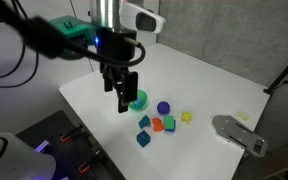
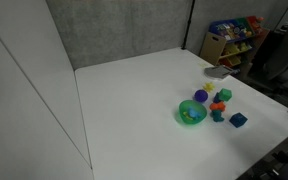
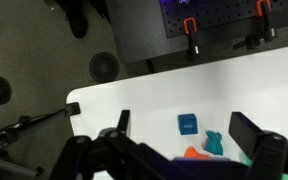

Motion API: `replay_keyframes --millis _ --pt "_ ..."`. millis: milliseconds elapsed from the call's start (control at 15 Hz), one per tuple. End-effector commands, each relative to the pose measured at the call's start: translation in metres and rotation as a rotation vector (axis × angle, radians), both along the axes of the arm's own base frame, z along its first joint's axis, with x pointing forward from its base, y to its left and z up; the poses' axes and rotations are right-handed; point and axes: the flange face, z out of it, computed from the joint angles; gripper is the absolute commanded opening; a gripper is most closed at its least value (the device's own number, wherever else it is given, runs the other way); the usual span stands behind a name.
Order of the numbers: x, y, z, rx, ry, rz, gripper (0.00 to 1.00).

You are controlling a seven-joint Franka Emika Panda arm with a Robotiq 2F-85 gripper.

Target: Move the green block to the left

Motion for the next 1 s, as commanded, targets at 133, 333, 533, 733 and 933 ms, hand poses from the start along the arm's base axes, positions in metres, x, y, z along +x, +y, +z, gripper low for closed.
replay_keyframes --millis 133,333,533,733,933 --pt "0.054 0.021 0.000 -0.022 -0.004 -0.023 1.00" --pt "0.084 0.030 -0.007 -0.021 -0.026 -0.034 1.00" --pt "0.113 0.036 -0.020 -0.013 -0.059 -0.048 1.00" --pt "0.145 0.040 -0.040 -0.005 -0.094 -0.066 1.00" --pt "0.172 0.043 -0.061 0.012 -0.137 -0.077 1.00"
